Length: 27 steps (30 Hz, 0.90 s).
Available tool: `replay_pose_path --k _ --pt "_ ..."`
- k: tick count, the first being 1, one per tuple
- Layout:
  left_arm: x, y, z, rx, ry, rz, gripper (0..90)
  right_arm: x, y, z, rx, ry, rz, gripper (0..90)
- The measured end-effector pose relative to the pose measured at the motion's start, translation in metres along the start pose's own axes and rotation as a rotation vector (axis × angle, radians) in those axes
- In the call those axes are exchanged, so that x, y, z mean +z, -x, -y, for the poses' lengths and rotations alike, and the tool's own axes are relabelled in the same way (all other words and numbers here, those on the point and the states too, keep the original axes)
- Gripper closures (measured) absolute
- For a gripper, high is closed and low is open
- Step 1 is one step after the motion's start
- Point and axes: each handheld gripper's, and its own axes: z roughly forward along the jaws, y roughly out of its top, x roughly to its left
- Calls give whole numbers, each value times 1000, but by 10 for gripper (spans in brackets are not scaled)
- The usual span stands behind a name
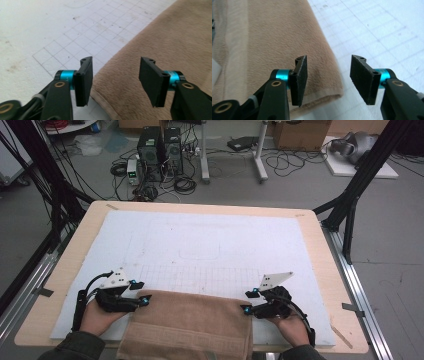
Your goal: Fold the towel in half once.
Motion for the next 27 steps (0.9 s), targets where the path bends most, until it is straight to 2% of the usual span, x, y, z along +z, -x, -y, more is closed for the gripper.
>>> replay_pose_path --k 3,5,7,8,9,10,11,12,14,16,18,22,24,27 --pt "8 -7 2 -24 -42 7 414 6 4 6 26 -7 -3 450" --pt "12 -10 4 -47 -74 29 407 10 6 8 31 -13 -13 455" --pt "17 -11 7 -49 -112 52 441 14 6 8 24 -28 -26 504" --pt "17 -11 8 -45 -98 44 467 16 7 8 24 -37 -37 540" --pt "16 -12 8 -57 -91 64 524 16 7 8 19 -31 -38 642" --pt "15 -13 9 -72 -86 104 642 17 8 7 15 -32 -86 741" --pt "15 -12 8 -68 -91 106 738 17 8 6 1 -36 -98 789" --pt "14 -10 7 -64 -85 100 774 18 7 4 -18 -44 -101 809" --pt "13 -10 4 -54 -79 67 806 18 9 -2 -26 -64 -102 829" --pt "12 -15 -1 -72 -54 35 811 18 13 -10 -47 -76 -72 836" --pt "11 -20 -11 -75 -24 -4 813 16 22 -22 -46 -65 -48 837" --pt "10 -38 -43 -72 31 -97 815 8 44 -49 -56 -32 37 839" --pt "13 -50 -61 -80 50 -118 816 2 59 -64 -56 -5 65 840" --pt "18 -67 -90 -80 55 -149 817 -7 83 -85 -41 20 98 842"
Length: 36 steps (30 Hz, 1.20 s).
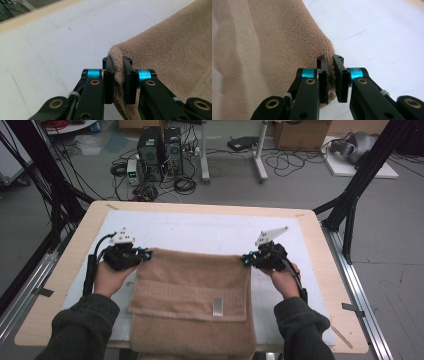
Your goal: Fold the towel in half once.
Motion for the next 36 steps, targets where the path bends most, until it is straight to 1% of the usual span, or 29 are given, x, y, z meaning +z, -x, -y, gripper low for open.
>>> replay_pose_path --k 2,3,7,8,9,10,11,12,13,14,15,16,17,18,19,20,22,23,24,25,26,27,30,31,32,33,34,35,36 --pt "4 -8 -21 2 24 -20 818 -4 16 -13 14 8 22 844" --pt "5 -11 -31 -1 37 -32 818 -7 23 -19 19 7 37 844" --pt "7 -22 -71 14 73 -78 819 -20 46 -44 30 30 83 845" --pt "8 -24 -78 19 84 -88 819 -23 51 -50 35 42 92 844" --pt "10 -27 -83 15 82 -87 817 -25 55 -54 33 52 101 844" --pt "13 -29 -84 5 88 -84 805 -26 58 -58 35 47 111 840" --pt "18 -29 -82 3 78 -92 749 -25 61 -59 27 40 132 803" --pt "22 -30 -79 1 51 -105 644 -23 63 -58 38 42 151 702" --pt "26 -31 -73 -9 37 -96 580 -21 67 -54 70 48 147 642" --pt "28 -32 -66 -17 27 -90 549 -18 71 -50 101 42 130 597" --pt "28 -34 -59 -21 20 -93 529 -15 70 -45 114 24 133 567" --pt "28 -35 -51 -33 13 -89 514 -13 69 -41 112 6 139 554" --pt "27 -37 -44 -44 3 -75 498 -11 66 -36 109 -2 137 550" --pt "26 -37 -36 -55 0 -61 489 -11 63 -32 102 -4 136 546" --pt "24 -37 -29 -61 6 -54 486 -11 60 -28 105 2 124 536" --pt "22 -36 -22 -61 4 -47 484 -11 56 -24 105 12 119 533" --pt "18 -33 -10 -61 4 -30 478 -10 47 -19 106 -7 102 492" --pt "16 -30 -4 -59 9 -27 473 -9 43 -17 111 -7 90 497" --pt "14 -27 1 -59 12 -18 469 -8 37 -15 92 -1 88 499" --pt "12 -25 4 -62 -9 -1 463 -8 32 -13 88 -1 87 499" --pt "11 -20 9 -56 -1 0 442 -7 27 -11 88 13 78 498" --pt "9 -16 15 -43 12 0 442 -6 22 -8 87 25 69 497" --pt "7 -6 28 -28 -7 22 448 -2 7 3 74 31 43 497" --pt "6 -4 32 -28 -8 27 448 -1 3 6 72 29 35 497" --pt "5 -1 36 -28 1 39 448 0 -2 10 67 35 31 498" --pt "4 2 39 -25 -3 47 450 0 -6 14 65 35 28 498" --pt "4 6 43 -18 -6 46 451 1 -9 17 59 34 24 498" --pt "3 9 47 -13 0 51 453 2 -12 21 59 32 21 499" --pt "4 12 50 -9 -7 61 470 2 -15 26 57 34 17 503"
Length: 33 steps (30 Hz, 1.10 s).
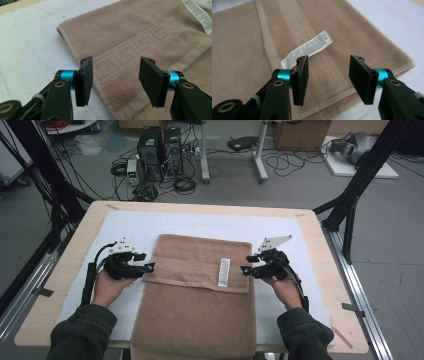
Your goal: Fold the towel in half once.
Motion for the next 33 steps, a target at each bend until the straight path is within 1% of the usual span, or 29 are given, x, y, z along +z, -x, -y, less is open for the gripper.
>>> replay_pose_path --k 1,2,5,6,7,8,9,10,11,12,13,14,16,17,18,19,20,22,24,26,27,28,30,32,33 --pt "1 2 3 11 -24 1 478 1 -2 5 1 -1 -8 505" --pt "2 4 6 15 -33 4 481 2 -5 10 3 1 -14 511" --pt "7 5 16 1 -55 24 516 9 -12 24 3 -8 -31 533" --pt "10 5 18 -3 -77 35 533 13 -15 28 13 -16 -45 541" --pt "12 5 20 -5 -88 36 541 16 -17 31 13 -30 -49 555" --pt "14 6 23 1 -88 42 561 19 -19 34 2 -34 -48 569" --pt "15 7 25 3 -86 47 598 22 -20 37 10 -41 -60 579" --pt "17 8 27 15 -99 47 612 26 -21 39 10 -52 -64 593" --pt "18 9 28 23 -97 45 629 29 -22 41 2 -76 -62 614" --pt "18 9 29 25 -89 42 645 31 -22 43 3 -82 -60 630" --pt "19 9 29 27 -86 48 668 31 -22 44 5 -69 -59 653" --pt "19 9 29 27 -84 46 701 31 -22 44 5 -66 -57 676" --pt "20 9 28 24 -79 41 770 31 -20 45 7 -65 -62 752" --pt "19 9 28 36 -82 41 799 31 -20 44 8 -65 -64 812" --pt "19 9 28 35 -80 42 826 31 -19 44 3 -65 -65 827" --pt "20 9 28 22 -77 43 842 31 -18 44 4 -65 -69 836" --pt "19 8 28 21 -76 46 852 31 -17 44 9 -63 -74 843" --pt "17 8 27 6 -64 44 860 29 -17 43 8 -69 -77 854" --pt "14 8 25 7 -48 45 861 26 -16 39 3 -65 -75 858" --pt "10 8 23 -2 -30 49 861 21 -16 35 -4 -63 -71 858" --pt "8 8 21 2 -25 48 861 19 -17 32 -12 -59 -67 858" --pt "6 9 20 -2 -15 47 860 17 -17 30 -17 -56 -63 858" --pt "1 9 16 -11 6 55 860 11 -17 26 -14 -31 -62 858" --pt "-3 10 12 -15 29 61 860 5 -16 21 -23 -20 -55 857" --pt "-6 11 11 -8 36 64 859 2 -16 20 -22 -17 -51 858"
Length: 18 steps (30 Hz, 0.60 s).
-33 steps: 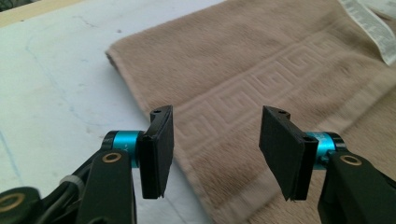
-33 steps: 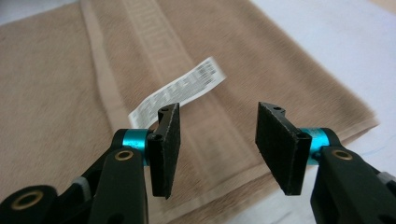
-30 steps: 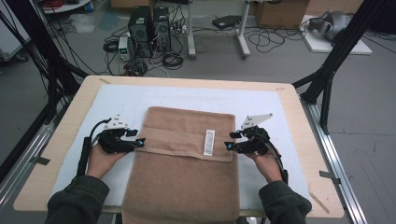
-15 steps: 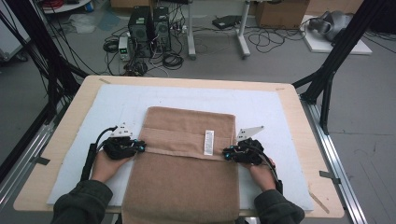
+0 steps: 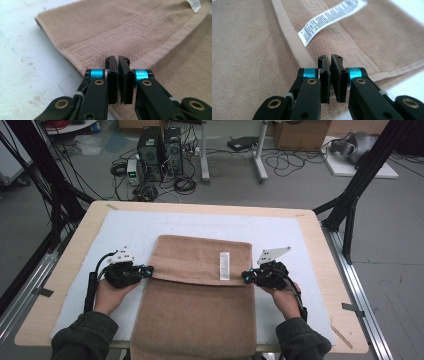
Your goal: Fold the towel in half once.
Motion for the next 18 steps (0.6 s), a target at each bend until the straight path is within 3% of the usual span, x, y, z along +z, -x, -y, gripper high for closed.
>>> replay_pose_path --k 4,9,18 --pt "-7 6 -4 18 2 11 859 -12 -1 -3 4 41 -11 857" --pt "-18 19 -3 48 -2 31 860 -22 -14 1 -8 46 -37 855" --pt "-36 46 21 57 -8 65 859 -36 -39 21 -22 65 -87 853"
